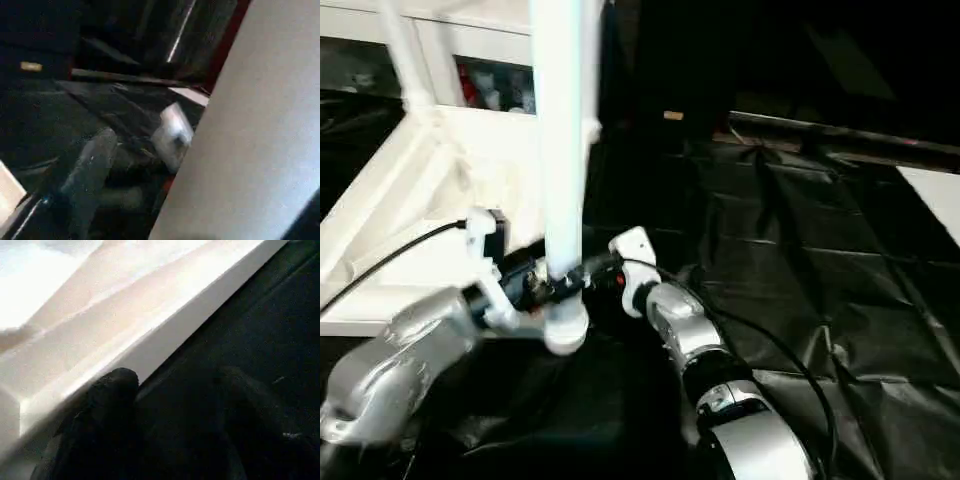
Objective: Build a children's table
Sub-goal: Rotate table base
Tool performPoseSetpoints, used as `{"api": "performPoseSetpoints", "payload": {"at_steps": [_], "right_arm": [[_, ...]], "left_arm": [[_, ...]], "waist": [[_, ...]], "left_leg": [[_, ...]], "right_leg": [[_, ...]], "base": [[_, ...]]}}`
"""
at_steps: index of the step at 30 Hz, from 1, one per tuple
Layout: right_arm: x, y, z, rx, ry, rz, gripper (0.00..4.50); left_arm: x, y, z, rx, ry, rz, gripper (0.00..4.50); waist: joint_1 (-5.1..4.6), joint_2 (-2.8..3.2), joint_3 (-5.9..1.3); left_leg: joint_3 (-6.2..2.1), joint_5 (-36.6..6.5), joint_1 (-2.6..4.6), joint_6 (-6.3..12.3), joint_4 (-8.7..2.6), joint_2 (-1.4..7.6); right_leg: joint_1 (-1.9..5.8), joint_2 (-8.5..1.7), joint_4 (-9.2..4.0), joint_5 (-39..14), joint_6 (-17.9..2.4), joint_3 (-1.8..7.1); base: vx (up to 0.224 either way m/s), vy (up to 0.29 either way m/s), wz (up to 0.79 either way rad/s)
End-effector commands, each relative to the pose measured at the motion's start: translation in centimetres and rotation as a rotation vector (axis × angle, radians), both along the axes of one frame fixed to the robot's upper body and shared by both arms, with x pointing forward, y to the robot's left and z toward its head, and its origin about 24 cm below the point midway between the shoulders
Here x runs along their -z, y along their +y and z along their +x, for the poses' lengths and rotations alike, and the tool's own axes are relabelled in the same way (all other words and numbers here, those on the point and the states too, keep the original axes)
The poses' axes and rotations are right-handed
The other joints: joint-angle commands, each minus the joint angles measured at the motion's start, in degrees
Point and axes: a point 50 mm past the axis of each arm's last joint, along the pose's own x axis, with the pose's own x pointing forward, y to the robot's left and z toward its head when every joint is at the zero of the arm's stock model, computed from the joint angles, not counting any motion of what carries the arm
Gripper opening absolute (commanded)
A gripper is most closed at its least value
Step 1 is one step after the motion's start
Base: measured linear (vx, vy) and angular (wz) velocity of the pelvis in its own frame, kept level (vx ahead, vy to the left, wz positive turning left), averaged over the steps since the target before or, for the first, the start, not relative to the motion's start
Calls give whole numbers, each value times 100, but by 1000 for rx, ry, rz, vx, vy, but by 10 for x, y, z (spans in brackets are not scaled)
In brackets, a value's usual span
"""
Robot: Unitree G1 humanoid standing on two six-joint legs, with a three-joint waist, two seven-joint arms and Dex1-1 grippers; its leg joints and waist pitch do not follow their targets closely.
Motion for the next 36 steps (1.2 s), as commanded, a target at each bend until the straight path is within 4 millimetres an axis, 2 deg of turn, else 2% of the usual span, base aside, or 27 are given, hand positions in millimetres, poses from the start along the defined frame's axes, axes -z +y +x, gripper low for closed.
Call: {"api": "performPoseSetpoints", "payload": {"at_steps": [1, 4, 5, 6, 7, 8, 9, 10, 11, 12, 15, 16, 18, 21, 23, 24, 25, 26, 27, 29, 30, 31, 32, 33, 34, 35, 36], "right_arm": [[-11, -27, 5, 86, -46, 44, 303], [-14, -39, -2, 96, -64, 58, 303], [-15, -49, -10, 88, -71, 66, 303], [-16, -62, -21, 92, -93, 45, 303], [-16, -65, -25, 93, -98, 36, 303], [-16, -69, -29, 97, -100, 22, 303], [-15, -74, -35, 107, -102, -6, 303], [-20, -86, -46, 142, -112, -28, 303], [-20, -87, -48, 148, -113, -30, 303], [-22, -91, -53, 166, -113, -35, 303], [-20, -101, -67, 213, -81, -102, 303], [-19, -103, -78, 232, -66, -104, 303], [-21, -106, -88, 312, -102, -59, 303], [-18, -109, -106, 349, -115, 4, 303], [-15, -105, -114, 331, -107, -15, 303], [-13, -104, -115, 335, -94, -20, 303], [-8, -104, -115, 363, -75, -13, 303], [-8, -104, -115, 363, -75, -13, 303], [-6, -105, -114, 382, -61, -9, 303], [-2, -106, -108, 413, -27, 16, 303], [-2, -105, -106, 407, -23, 20, 303], [-2, -105, -105, 399, -24, 20, 303], [-5, -104, -104, 378, -29, 21, 303], [-8, -101, -103, 352, -38, 22, 303], [-11, -99, -104, 329, -46, 19, 303], [-13, -98, -104, 311, -53, 20, 303], [-16, -97, -105, 296, -61, 15, 303]], "left_arm": [[-7, 8, -4, 0, -35, -7, 447], [-10, 8, -15, 59, -31, -34, 447], [-10, 8, -25, 87, -15, -48, 447], [-7, 12, -39, 106, 19, -42, 447], [-5, 14, -43, 111, 29, -37, 447], [-4, 16, -47, 111, 36, -29, 447], [-1, 20, -52, 96, 43, -15, 447], [0, 26, -60, 58, 58, -8, 447], [0, 27, -61, 52, 59, -7, 447], [1, 29, -64, 35, 61, -3, 447], [11, 46, -65, -166, 77, 104, 447], [20, 66, -63, -411, 90, 170, 447], [23, 83, -65, -632, 75, 152, 447], [34, 91, -72, -832, 55, 172, 447], [41, 88, -73, -894, 27, 215, 447], [43, 86, -73, -896, 30, 219, 447], [48, 82, -74, -891, 46, 202, 447], [48, 82, -74, -891, 46, 202, 447], [52, 78, -75, -891, 56, 190, 447], [51, 67, -74, -875, 7, 241, 447], [51, 63, -74, -867, -4, 249, 447], [51, 62, -73, -865, -1, 246, 447], [52, 59, -73, -865, -3, 240, 447], [53, 56, -72, -861, -6, 237, 447], [54, 55, -72, -851, -2, 237, 447], [56, 54, -72, -848, -3, 239, 447], [58, 52, -71, -846, -7, 237, 447]], "waist": [[63, 182, -414], [129, 207, -421], [131, 256, -424], [161, 411, -417], [142, 316, -401], [154, 520, -382], [115, 381, -370], [111, 528, -351], [107, 603, -342], [85, 536, -314], [54, 700, -296], [29, 672, -279], [-1, 616, -262], [-52, 635, -298], [-81, 630, -295], [-71, 643, -306], [-76, 552, -314], [-50, 601, -326], [-24, 583, -333], [81, 404, -381], [119, 398, -390], [190, 452, -380], [220, 521, -393], [175, 570, -404], [99, 636, -463], [37, 643, -460], [-73, 711, -472]], "left_leg": [[-18, -571, 59, -232, -380, 113], [-3, -536, 56, -198, -373, 99], [-10, -598, 57, -203, -378, 92], [-31, -755, 68, -258, -374, 99], [-27, -804, 46, -211, -387, 109], [-53, -951, 49, -249, -389, 89], [-23, -1143, 53, -194, -403, 84], [-18, -1351, 65, -182, -401, 74], [-28, -1472, 60, -184, -396, 74], [-18, -1589, 41, -132, -406, 60], [-31, -1686, 42, -130, -403, 57], [-20, -1666, 36, -124, -403, 51], [-24, -1695, 0, -99, -409, 38], [-68, -1802, 23, -58, -403, 15], [-91, -1913, -3, -7, -446, 50], [-80, -1893, -9, 45, -433, 42], [-60, -1827, -45, 200, -424, 23], [-65, -1745, -69, 283, -413, 17], [-52, -1590, -103, 481, -363, 10], [-114, -1023, -251, 1037, -107, 4], [-182, -890, -301, 1163, -1, 18], [-290, -765, -330, 1283, 102, 79], [-305, -705, -300, 1319, 79, 105], [-260, -702, -250, 1521, -94, 69], [-130, -520, -53, 1910, -235, -5], [-93, -419, 48, 2192, -281, -46], [-84, -304, 288, 2665, -303, -72]], "right_leg": [[274, -366, -329, 518, -1029, 253], [281, -349, -325, 754, -1032, 251], [265, -346, -318, 741, -1082, 242], [261, -346, -321, 729, -1073, 236], [281, -323, -354, 848, -1055, 231], [256, -311, -336, 715, -1067, 223], [274, -294, -408, 365, -1046, 224], [247, -292, -456, -62, -1012, 236], [246, -309, -464, -282, -1004, 245], [257, -298, -533, -770, -895, 257], [202, -323, -621, -1842, -634, 277], [180, -285, -655, -1937, -521, 274], [181, -288, -720, -2346, -231, 259], [104, -308, -810, -3029, 73, 246], [102, -291, -814, -2813, 116, 241], [103, -323, -813, -2757, 111, 266], [113, -388, -832, -2813, 49, 299], [131, -457, -825, -2874, -11, 334], [134, -575, -895, -3121, -68, 401], [274, -984, -1014, -3030, -176, 662], [314, -1127, -1028, -3031, -231, 754], [299, -1305, -1080, -3100, -361, 844], [269, -1262, -1068, -2990, -481, 808], [206, -946, -959, -2518, -640, 625], [104, -578, -774, -1768, -686, 408], [26, -407, -694, -1426, -663, 302], [-169, -159, -495, -1027, -586, 72]], "base": [[0, 0, 0], [0, 0, 0], [0, 0, 0], [0, 0, 0], [0, 0, 0], [0, 0, 0], [0, 0, 0], [0, 0, 0], [0, 0, 0], [0, 0, 0], [0, 0, 0], [0, 0, 0], [0, 0, 0], [0, 0, 0], [0, 0, 0], [0, 0, 0], [0, 0, 0], [0, 0, 0], [0, 0, 0], [5, 51, 1], [8, 87, -1], [3, 137, 1], [3, 137, 1], [6, 191, 3], [13, 208, 7], [16, 324, 18], [12, 217, 16]]}}
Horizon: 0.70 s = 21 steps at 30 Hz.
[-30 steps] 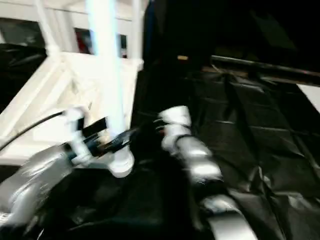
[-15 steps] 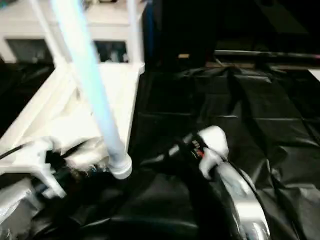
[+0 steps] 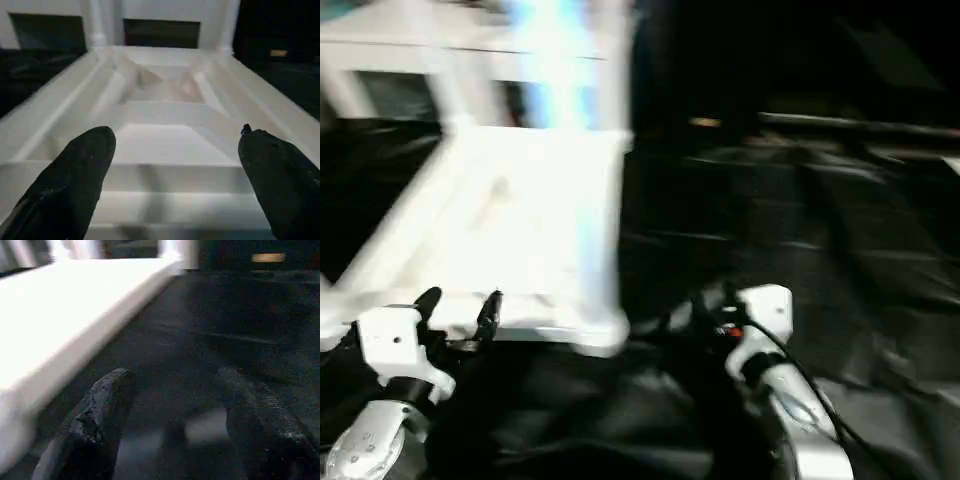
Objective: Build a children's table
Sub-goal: Rotate table base
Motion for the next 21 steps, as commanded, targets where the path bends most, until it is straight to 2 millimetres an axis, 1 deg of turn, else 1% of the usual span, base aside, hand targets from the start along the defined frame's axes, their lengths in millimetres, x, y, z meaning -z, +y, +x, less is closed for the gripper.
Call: {"api": "performPoseSetpoints", "payload": {"at_steps": [1, 2, 3, 4, 5, 6, 7, 8, 9, 10, 11, 12, 13, 14, 15, 16, 17, 18, 19, 20, 21], "right_arm": [[-8, -3, -2, -21, -19, -29, 303], [-8, -3, -2, -22, -19, -31, 303], [-11, -5, -5, -25, -23, -42, 303], [-11, -5, -5, -25, -23, -41, 303], [-11, -8, -9, -10, -20, -37, 303], [-11, -8, -9, -10, -20, -37, 303], [-11, -10, -12, 0, -16, -30, 303], [-9, -12, -14, 15, -8, -22, 303], [-6, -10, -17, 34, 5, -14, 303], [-3, -11, -19, 48, 16, -11, 303], [-3, -11, -19, 50, 18, -9, 303], [-1, -9, -19, 52, 26, -1, 303], [0, -8, -19, 51, 27, -1, 303], [1, -1, -18, 38, 34, -1, 303], [0, -1, -18, 25, 37, -3, 303], [-2, 2, -17, 5, 35, 6, 303], [-4, 3, -16, -4, 34, 11, 303], [-6, 2, -13, -23, 32, 21, 303], [-6, 2, -12, -27, 31, 24, 303], [-5, 0, -9, -31, 34, 13, 303], [-1, -5, -5, -29, 43, -20, 303]], "left_arm": [[4, -4, 3, 20, 0, 11, 447], [5, -5, 3, 22, 0, 12, 447], [8, -6, 4, 44, 4, 14, 447], [8, -6, 4, 46, 5, 14, 447], [8, -8, 4, 67, -1, 37, 447], [8, -8, 4, 67, -1, 37, 447], [6, -8, 4, 47, -3, 32, 447], [4, -7, 5, 25, -7, 24, 447], [1, -2, 6, -2, -14, 40, 447], [0, -3, 6, -13, -16, 63, 447], [0, -3, 6, -18, -17, 66, 447], [0, 0, 7, -50, -21, 57, 447], [0, 1, 7, -56, -21, 54, 447], [2, 8, 8, -95, -22, 39, 447], [3, 9, 8, -116, -19, 32, 447], [2, 11, 8, -130, -21, 37, 447], [2, 11, 8, -135, -23, 40, 447], [-1, 9, 8, -144, -29, 18, 447], [-1, 9, 9, -146, -31, 13, 447], [-1, 8, 10, -152, -27, 17, 447], [0, 6, 9, -155, -19, 26, 447]], "waist": [[-270, 192, -229], [-270, 192, -229], [-337, 136, -187], [-370, -42, -179], [-169, -168, -254], [-143, -199, -231], [-338, -166, -178], [-363, -110, -150], [-514, -96, 20], [-706, 257, 8], [-781, 272, -3], [-798, 348, -70], [-801, 436, -26], [-835, 378, 2], [-900, 297, -70], [-942, 225, -112], [-941, 256, -157], [-945, 149, -189], [-927, 122, -227], [-882, -28, -235], [-824, -134, -282]], "left_leg": [[-132, 120, 440, 2320, -693, 348], [-132, 120, 440, 2320, -693, 348], [-109, 243, 340, 2547, -793, 387], [-5, -290, 188, 2237, -709, 301], [-61, -1380, 91, 1418, 37, 217], [-345, -1575, -56, 1016, 458, 391], [-917, -1156, -433, 174, 969, 298], [-1019, -973, -349, -159, 955, 284], [-992, -1516, -153, -345, 89, 207], [-973, -2949, -27, -393, -626, 147], [-1078, -3995, 41, -877, -867, 306], [-1354, -4465, 46, -1483, -944, 427], [-1464, -4363, 100, -1776, -992, 615], [-1518, -4314, 104, -1675, -1037, 765], [-1778, -3686, 307, -1234, -1120, 1128], [-1823, -2794, 371, -662, -1101, 1261], [-1783, -2480, 392, -483, -1055, 1186], [-1736, -2358, 337, -113, -1072, 1083], [-1664, -2248, 315, 314, -1065, 833], [-1546, -2238, 241, 475, -1019, 678], [-1288, -2185, 60, 482, -837, 327]], "right_leg": [[-274, 334, 89, -840, -601, -356], [-274, 334, 89, -840, -601, -356], [-268, 272, 289, -705, -203, -483], [-191, -75, -67, -733, -49, -317], [-52, -1174, -724, -1756, -175, 534], [63, -1778, -941, -2345, -340, 946], [353, -2037, -960, -3068, -693, 972], [217, -1822, -939, -3389, -834, 682], [120, -862, -784, -3961, -949, -102], [-45, 264, -110, -3048, -652, -481], [-102, 329, 219, -1861, -507, -454], [156, 189, 312, 114, -427, -404], [201, 112, 208, 425, -451, -387], [217, 85, 200, 210, -375, -366], [146, 85, 369, -359, -251, -311], [68, 114, 550, -866, -221, -244], [34, 146, 586, -1034, -233, -231], [78, 158, 616, -1173, -243, -170], [152, 124, 477, -1107, -324, -105], [214, 70, 291, -1011, -406, -36], [312, -137, -107, -720, -946, 90]], "base": [[-6, 230, 14], [-31, 193, 7], [-31, 193, 7], [-60, 152, 6], [-33, 212, 7], [-33, 212, 7], [-15, 361, -17], [-20, 223, -21], [-40, 408, -43], [-35, 267, 2], [-73, 351, -10], [-53, 166, 12], [-69, 142, -19], [-57, 76, -11], [-57, 76, -11], [-72, 32, -6], [-93, -9, -11], [-93, -9, -11], [-97, -74, -17], [-106, -135, -20], [-106, -135, -20]]}}
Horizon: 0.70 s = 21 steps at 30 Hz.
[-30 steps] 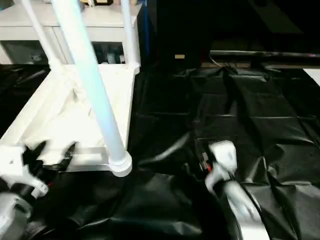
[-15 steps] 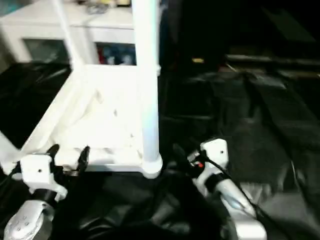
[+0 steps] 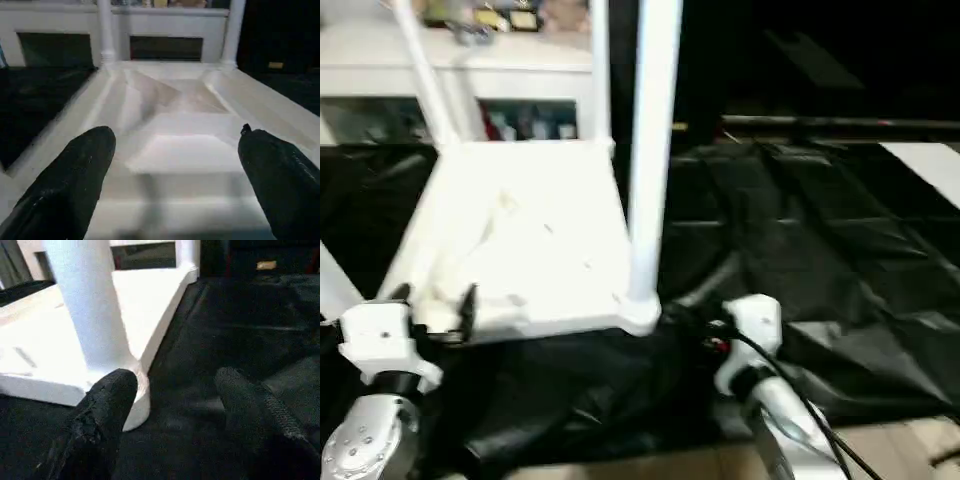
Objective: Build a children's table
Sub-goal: Rotate table base
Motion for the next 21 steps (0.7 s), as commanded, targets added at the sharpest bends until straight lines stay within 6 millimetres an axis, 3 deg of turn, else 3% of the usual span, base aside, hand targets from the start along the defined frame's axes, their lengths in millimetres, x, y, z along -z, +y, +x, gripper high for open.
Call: {"api": "performPoseSetpoints", "payload": {"at_steps": [1, 2, 3, 4, 5, 6, 8, 9, 10, 11, 12, 13, 14, 16, 17, 18, 19, 20, 21], "right_arm": [[4, -16, 3, 35, 18, -53, 303], [3, -19, 4, 42, 19, -50, 303], [2, -21, 4, 46, 19, -46, 303], [0, -22, 6, 46, 16, -40, 303], [-1, -23, 6, 46, 13, -37, 303], [-2, -23, 7, 37, 9, -43, 303], [-4, -22, 9, 27, 0, -54, 303], [-5, -20, 11, 28, -5, -63, 303], [-5, -19, 12, 33, -4, -63, 303], [-5, -13, 14, 47, -6, -43, 303], [-5, -10, 15, 58, -4, -16, 303], [-5, -8, 15, 65, -2, 2, 303], [-2, -5, 16, 77, 12, 29, 303], [3, 0, 17, 78, 30, 45, 303], [3, 3, 18, 65, 33, 51, 303], [3, 3, 18, 65, 33, 51, 303], [0, 9, 20, 29, 26, 68, 303], [-1, 9, 20, 28, 26, 69, 303], [-7, 14, 24, -6, 11, 90, 303]], "left_arm": [[-2, -9, 0, 16, -2, 4, 447], [-3, -12, -3, 31, -6, -5, 447], [-4, -13, -5, 41, -9, -12, 447], [-3, -12, -5, 37, 1, -10, 447], [-1, -11, -6, 31, 9, -9, 447], [1, -8, -4, 33, 22, -1, 447], [2, -6, 2, 23, 18, -18, 447], [2, -5, 8, 7, 13, -26, 447], [1, -6, 13, 0, 7, -30, 447], [-3, -10, 19, 34, -9, -2, 447], [-4, -12, 21, 46, -10, 13, 447], [-5, -14, 23, 51, -10, 22, 447], [-6, -15, 23, 59, 0, 29, 447], [-7, -17, 24, 67, 2, 38, 447], [-9, -18, 23, 70, -6, 47, 447], [-9, -18, 23, 70, -6, 47, 447], [-12, -14, 23, 64, -12, 62, 447], [-12, -14, 23, 63, -12, 62, 447], [-16, -9, 24, 58, -24, 60, 447]], "waist": [[209, -129, -87], [335, -115, -69], [437, -165, -48], [512, -120, 4], [516, -96, 22], [488, -23, 20], [480, 3, -10], [457, 54, -26], [428, 70, -62], [393, 157, -60], [360, 200, -64], [289, 242, -107], [234, 172, -155], [219, 156, -165], [242, -14, -128], [382, -249, -192], [587, -301, -121], [616, -344, -83], [683, -266, -46]], "left_leg": [[30, -1720, -182, 395, -222, 134], [106, -1090, -31, 213, 69, 189], [75, -440, -117, 13, 44, 321], [82, -654, -120, -201, -253, 436], [76, -1050, -129, -273, -419, 491], [41, -2010, -56, -437, -595, 564], [10, -2636, 28, -485, -688, 633], [17, -2682, 76, -481, -713, 667], [-57, -2526, 123, -554, -772, 786], [-234, -2550, 229, -544, -899, 1013], [-323, -2579, 278, -501, -968, 1145], [-524, -2306, 379, -247, -1108, 1416], [-620, -1550, 492, 316, -1091, 1534], [-560, -803, 479, 1054, -1007, 1454], [-280, -393, 240, 1711, -835, 1140], [355, -395, -182, 1523, -86, 211], [455, -224, -101, 694, 209, 219], [446, -106, -167, 421, 124, 252], [365, -231, -136, 176, -139, 413]], "right_leg": [[70, -943, -1023, -1518, -996, 355], [-16, -1179, -1173, -2468, -673, 394], [-3, -1213, -1164, -3341, -100, 421], [-35, -1019, -1115, -3547, 6, 234], [-62, -863, -1052, -3537, -40, 161], [-110, -652, -943, -3318, -176, 49], [-143, -574, -873, -2664, -415, 69], [-142, -543, -867, -2191, -527, 89], [-93, -424, -789, -1241, -636, 36], [-92, -283, -656, -374, -745, -40], [-106, -243, -546, -94, -804, -74], [-169, -181, -229, 228, -942, -130], [-300, -143, -23, 175, -1064, -117], [-362, -241, 0, 303, -1292, -35], [-260, -480, -295, 817, -1979, 100], [125, -647, -792, 1405, -2437, 254], [58, -950, -961, 247, -1580, 268], [63, -900, -939, -102, -967, 289], [70, -836, -921, -603, -92, 299]], "base": [[-117, -142, -32], [-90, -94, -45], [-90, -94, -45], [-42, -52, -40], [-21, -30, -23], [-21, -30, -23], [0, 0, 0], [0, 0, 0], [0, 0, 0], [0, 0, 0], [0, 0, 0], [0, 0, 0], [55, -87, 3], [49, -115, 4], [28, -157, 2], [28, -157, 2], [0, -144, -8], [-14, -130, -14], [-14, -130, -14]]}}
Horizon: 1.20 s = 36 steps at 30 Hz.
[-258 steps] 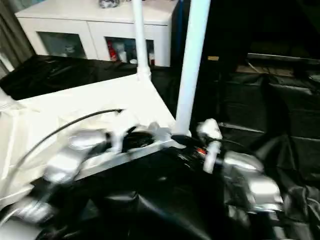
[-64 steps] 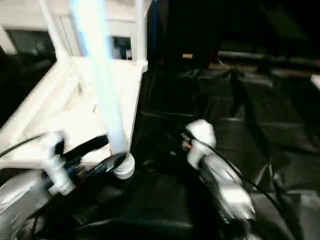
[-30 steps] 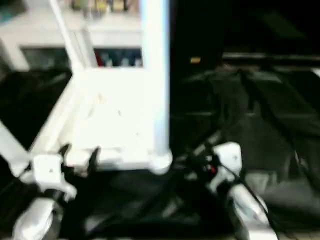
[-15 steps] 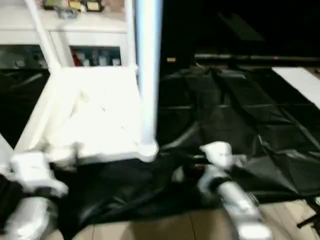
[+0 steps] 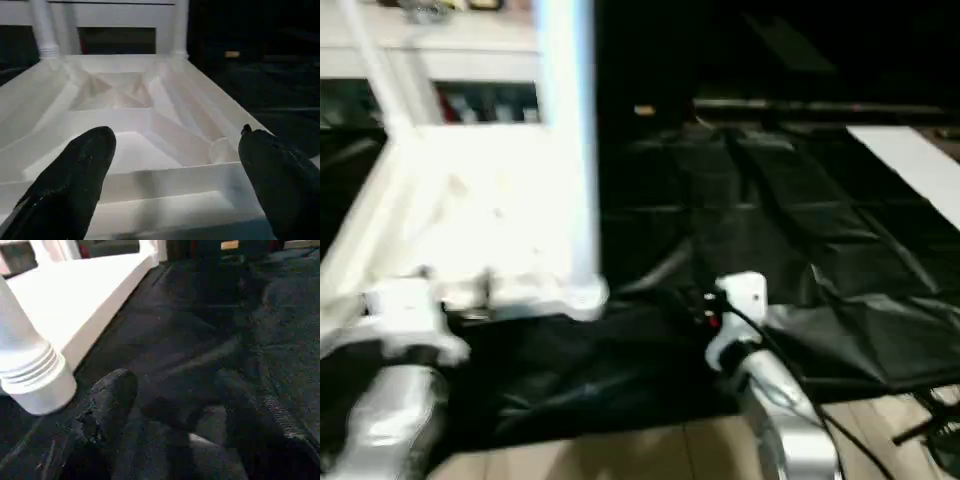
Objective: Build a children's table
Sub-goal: Rotate table base
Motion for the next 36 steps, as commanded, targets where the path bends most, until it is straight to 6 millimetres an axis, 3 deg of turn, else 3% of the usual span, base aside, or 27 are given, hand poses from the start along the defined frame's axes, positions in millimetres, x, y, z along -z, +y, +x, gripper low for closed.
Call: {"api": "performPoseSetpoints", "payload": {"at_steps": [1, 3, 4, 8, 11, 12, 13, 14, 15, 16, 17, 18, 19, 20, 21, 22, 23, 24, 25, 26, 27, 28, 30, 31, 32, 35, 36], "right_arm": [[-11, 11, 8, -53, -31, 38, 303], [-15, 11, 11, -70, -44, 29, 303], [-20, 7, 15, -73, -62, -3, 303], [-30, 2, 22, -78, -100, -39, 303], [-31, 0, 23, -67, -98, -37, 303], [-31, 1, 23, -65, -97, -39, 303], [-30, 4, 23, -64, -93, -41, 303], [-27, 8, 22, -65, -89, -39, 303], [-26, 10, 22, -58, -87, -37, 303], [-26, 11, 22, -58, -87, -36, 303], [-26, 13, 23, -13, -77, -19, 303], [-29, 14, 25, 1, -76, -3, 303], [-29, 14, 25, 1, -76, -3, 303], [-31, 15, 25, -11, -80, 13, 303], [-30, 15, 24, -26, -82, 5, 303], [-28, 15, 24, -34, -80, -12, 303], [-26, 15, 24, -45, -75, -31, 303], [-27, 16, 25, -54, -76, -27, 303], [-28, 17, 25, -64, -78, -19, 303], [-29, 17, 25, -70, -79, -14, 303], [-29, 17, 25, -81, -76, -17, 303], [-29, 17, 25, -83, -76, -19, 303], [-25, 16, 27, -92, -64, -43, 303], [-25, 16, 27, -92, -64, -43, 303], [-25, 18, 28, -105, -62, -51, 303], [-26, 21, 30, -116, -67, -54, 303], [-25, 22, 30, -115, -62, -42, 303]], "left_arm": [[-8, 11, 1, -27, -22, 23, 447], [-10, 12, 3, -27, -35, 6, 447], [-10, 10, 6, -18, -32, -12, 447], [-10, 4, 11, 29, -13, -9, 447], [-11, 5, 15, 17, -22, 0, 447], [-12, 7, 16, 5, -25, -2, 447], [-13, 9, 19, -12, -30, -4, 447], [-14, 13, 23, -33, -41, -3, 447], [-14, 15, 25, -38, -40, -4, 447], [-14, 15, 25, -39, -39, -5, 447], [-11, 17, 28, -60, -25, -37, 447], [-11, 17, 31, -73, -11, -46, 447], [-11, 17, 31, -73, -11, -46, 447], [-12, 17, 32, -79, -7, -34, 447], [-12, 17, 31, -75, -4, -36, 447], [-11, 17, 30, -66, 6, -24, 447], [-10, 16, 29, -36, 12, -25, 447], [-8, 15, 29, -9, 19, -35, 447], [-8, 14, 28, 5, 17, -46, 447], [-8, 14, 28, 13, 16, -52, 447], [-7, 13, 28, 12, 21, -66, 447], [-7, 13, 28, 12, 22, -68, 447], [-6, 12, 23, 11, 30, -82, 447], [-6, 12, 23, 11, 30, -82, 447], [-4, 15, 18, 2, 39, -80, 447], [-1, 18, 13, 2, 50, -75, 447], [-1, 18, 11, 3, 53, -78, 447]], "waist": [[179, 20, -155], [165, 133, -162], [202, 270, -188], [312, 260, -204], [319, 248, -201], [287, 279, -200], [236, 316, -152], [201, 310, -210], [-13, 437, -202], [-108, 453, -171], [-264, 436, -140], [-229, 387, -123], [-201, 348, -132], [-207, 260, -125], [-24, -15, -124], [166, -54, -106], [204, -101, -52], [267, -101, -85], [308, -21, -136], [298, 51, -127], [263, 87, -116], [267, 142, -163], [265, 115, -146], [263, 81, -120], [357, 6, -74], [414, 130, -31], [348, 219, -37]], "left_leg": [[-63, -373, -92, -74, -309, 207], [-161, -731, 56, -136, -541, 449], [-166, -953, 156, -165, -586, 519], [-91, -504, 148, -87, -609, 562], [-45, -501, 148, -102, -623, 561], [-97, -599, 205, -199, -674, 647], [-399, -965, -37, 177, -821, 429], [-598, -1312, 129, 309, -832, 573], [-1103, -1504, 258, 755, -958, 795], [-1300, -1537, 302, 979, -1035, 831], [-1242, -1770, 464, 973, -1093, 1097], [-1182, -1840, 391, 974, -1140, 1051], [-910, -1917, 275, 975, -1083, 794], [-790, -1851, 204, 990, -962, 607], [-137, -1343, -62, 653, 96, -262], [7, -479, -199, 309, 509, -258], [-5, -180, -223, 110, 444, -236], [-52, -190, -213, 25, 177, -167], [-116, -241, -121, 102, -63, -65], [-166, -301, -39, 139, -196, 53], [-223, -382, 8, 216, -347, 182], [-257, -514, 141, 225, -432, 378], [-245, -1012, 254, 165, -525, 550], [-209, -1205, 248, 120, -553, 539], [-276, -1264, -72, 197, -597, 301], [-159, -1162, 3, 386, -337, 247], [-39, -1453, 490, 168, -443, 414]], "right_leg": [[276, -902, -908, -592, 691, 541], [227, -710, -852, -375, 675, 405], [208, -697, -825, -209, 452, 410], [245, -754, -666, 828, -282, 431], [243, -777, -662, 802, -424, 439], [220, -674, -652, 701, -415, 363], [369, -623, -574, 594, -523, -36], [299, -537, -534, 389, -558, -82], [154, -357, -183, 44, -753, -95], [61, -273, -17, -347, -809, -65], [-174, -280, 191, -747, -818, 207], [-158, -295, 278, -535, -762, 262], [-112, -366, 85, -116, -820, 397], [-71, -503, -204, 15, -1170, 508], [109, -827, -1002, -480, -1704, 712], [254, -1016, -1044, -1228, -1081, 833], [169, -963, -1029, -1598, -365, 827], [286, -908, -924, -1710, 668, 918], [344, -853, -893, -1288, 1229, 864], [314, -841, -905, -1033, 1184, 792], [273, -658, -857, -545, 1160, 647], [233, -656, -815, -266, 1012, 557], [249, -761, -806, -405, 664, 534], [292, -781, -829, -645, 561, 520], [584, -978, -837, -1089, 327, 324], [757, -1273, -1336, -3022, 19, 3], [527, -914, -1417, -3171, -28, -3]], "base": [[-7, -104, -8], [-11, -59, -4], [0, 0, 0], [-1, 28, 0], [0, 18, -1], [0, 0, 0], [-14, 11, 25], [-17, -35, 51], [-17, -35, 51], [-16, -76, 51], [-16, -134, 45], [-16, -134, 45], [-31, -204, 26], [-19, -211, 11], [-19, -211, 11], [-31, -198, -1], [-50, -176, -5], [-50, -176, -5], [-28, -131, 2], [-22, -101, 4], [-22, -101, 4], [-10, -67, 11], [0, 0, 0], [0, 0, 0], [21, 22, 27], [46, 43, 42], [54, 67, 47]]}}
